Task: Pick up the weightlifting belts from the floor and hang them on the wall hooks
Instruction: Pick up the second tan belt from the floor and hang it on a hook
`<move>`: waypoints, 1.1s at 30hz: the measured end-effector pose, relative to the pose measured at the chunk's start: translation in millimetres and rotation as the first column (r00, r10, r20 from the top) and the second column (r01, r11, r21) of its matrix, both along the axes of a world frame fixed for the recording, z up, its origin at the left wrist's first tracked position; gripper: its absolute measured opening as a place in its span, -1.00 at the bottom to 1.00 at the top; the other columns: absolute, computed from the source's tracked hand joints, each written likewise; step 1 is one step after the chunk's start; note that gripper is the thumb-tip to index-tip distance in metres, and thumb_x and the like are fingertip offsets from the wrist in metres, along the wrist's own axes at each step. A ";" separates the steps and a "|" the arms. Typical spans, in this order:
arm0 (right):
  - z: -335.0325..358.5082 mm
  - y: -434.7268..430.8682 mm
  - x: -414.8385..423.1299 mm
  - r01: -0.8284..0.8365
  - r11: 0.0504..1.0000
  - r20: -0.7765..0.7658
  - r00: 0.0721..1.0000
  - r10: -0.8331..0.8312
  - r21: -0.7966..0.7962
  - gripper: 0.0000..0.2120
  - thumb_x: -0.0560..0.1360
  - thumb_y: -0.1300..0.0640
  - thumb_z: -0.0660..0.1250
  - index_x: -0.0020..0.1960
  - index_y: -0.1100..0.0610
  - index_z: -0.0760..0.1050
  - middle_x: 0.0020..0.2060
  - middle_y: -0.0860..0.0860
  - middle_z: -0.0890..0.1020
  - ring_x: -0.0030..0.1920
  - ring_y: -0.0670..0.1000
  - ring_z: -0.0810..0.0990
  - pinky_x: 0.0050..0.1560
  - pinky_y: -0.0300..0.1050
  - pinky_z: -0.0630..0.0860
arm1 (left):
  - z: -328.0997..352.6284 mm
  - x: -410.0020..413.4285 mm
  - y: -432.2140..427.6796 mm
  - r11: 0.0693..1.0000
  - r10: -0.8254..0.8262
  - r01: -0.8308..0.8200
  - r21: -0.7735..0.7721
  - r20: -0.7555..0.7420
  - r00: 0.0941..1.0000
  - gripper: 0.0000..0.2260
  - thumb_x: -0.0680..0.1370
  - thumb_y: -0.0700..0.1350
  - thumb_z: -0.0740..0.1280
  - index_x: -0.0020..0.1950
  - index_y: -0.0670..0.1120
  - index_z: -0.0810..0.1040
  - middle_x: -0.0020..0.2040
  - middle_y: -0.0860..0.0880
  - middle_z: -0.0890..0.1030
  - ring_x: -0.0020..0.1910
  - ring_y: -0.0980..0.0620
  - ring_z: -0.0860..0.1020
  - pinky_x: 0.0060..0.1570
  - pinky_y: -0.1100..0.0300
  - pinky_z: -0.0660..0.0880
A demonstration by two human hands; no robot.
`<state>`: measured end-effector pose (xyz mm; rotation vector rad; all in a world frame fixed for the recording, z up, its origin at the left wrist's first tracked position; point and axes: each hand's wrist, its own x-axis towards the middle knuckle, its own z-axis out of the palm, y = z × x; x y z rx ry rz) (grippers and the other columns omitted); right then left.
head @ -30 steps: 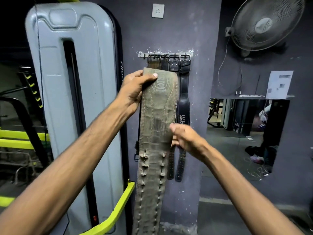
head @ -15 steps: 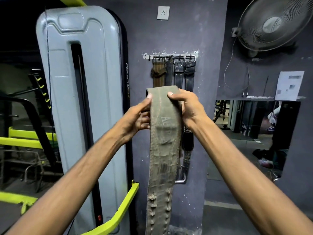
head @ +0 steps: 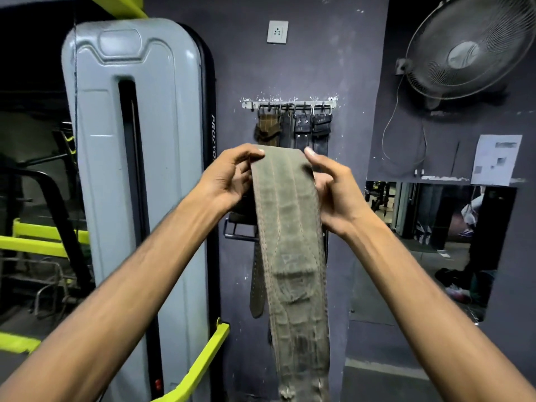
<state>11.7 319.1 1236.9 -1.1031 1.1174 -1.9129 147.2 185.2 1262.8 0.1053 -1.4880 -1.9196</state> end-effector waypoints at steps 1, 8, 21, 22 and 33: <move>3.6 -3.2 -4.4 -0.022 1.000 0.044 0.999 0.021 0.018 -0.12 0.36 -0.18 0.55 0.48 0.30 0.37 0.23 0.26 0.41 0.10 0.26 0.34 0.45 -0.02 0.21 | 1.7 -0.3 3.7 0.999 0.004 -0.004 -0.051 -0.006 1.000 -0.87 0.44 -0.25 0.35 -0.25 -0.05 0.50 -0.39 0.07 0.58 -0.50 0.18 0.46 -0.44 0.36 0.37; 21.3 -36.3 -24.8 0.009 0.996 0.071 0.997 -0.016 0.090 -0.61 0.51 -0.02 0.38 0.13 0.29 0.65 0.08 0.26 0.69 0.06 0.26 0.68 0.22 0.08 0.59 | -13.5 -3.4 -2.0 0.935 0.012 0.026 -0.355 0.105 0.994 -0.78 0.40 -0.22 0.35 0.03 -0.05 0.56 -0.25 0.04 0.55 -0.38 0.16 0.44 -0.46 0.35 0.30; -6.4 -125.4 -76.5 0.122 0.979 -0.298 0.940 -0.166 -0.161 -0.70 0.38 0.23 0.37 0.12 0.17 0.61 -0.08 0.05 0.73 0.00 0.07 0.65 0.17 0.13 0.50 | -20.5 -70.1 -115.3 0.999 0.053 -0.051 -0.017 0.137 0.989 -0.32 0.42 0.26 0.42 0.34 -0.22 0.55 0.15 -0.19 0.57 0.16 -0.13 0.49 0.37 -0.05 0.40; -7.5 -132.4 -81.0 0.106 0.983 -0.306 0.940 -0.148 -0.149 -0.67 0.36 0.24 0.37 0.12 0.17 0.61 -0.08 0.05 0.73 -0.02 0.06 0.65 0.11 0.08 0.51 | -19.0 -77.4 -125.0 0.997 0.072 -0.069 -0.031 0.111 0.991 -0.49 0.45 0.17 0.43 0.24 -0.16 0.60 0.07 -0.15 0.56 0.09 -0.12 0.49 0.24 -0.01 0.48; 19.0 -287.7 -177.8 0.168 0.982 0.050 0.984 -0.172 0.084 -0.67 0.43 -0.01 0.47 0.14 0.10 0.59 -0.26 0.03 0.57 -0.35 -0.01 0.54 -0.31 -0.19 0.54 | -32.1 -169.4 -272.6 0.837 0.220 -0.183 -0.516 0.010 0.975 -0.80 0.47 -0.33 0.32 -0.10 -0.05 0.62 -0.39 0.14 0.59 -0.39 0.24 0.52 -0.36 0.40 0.47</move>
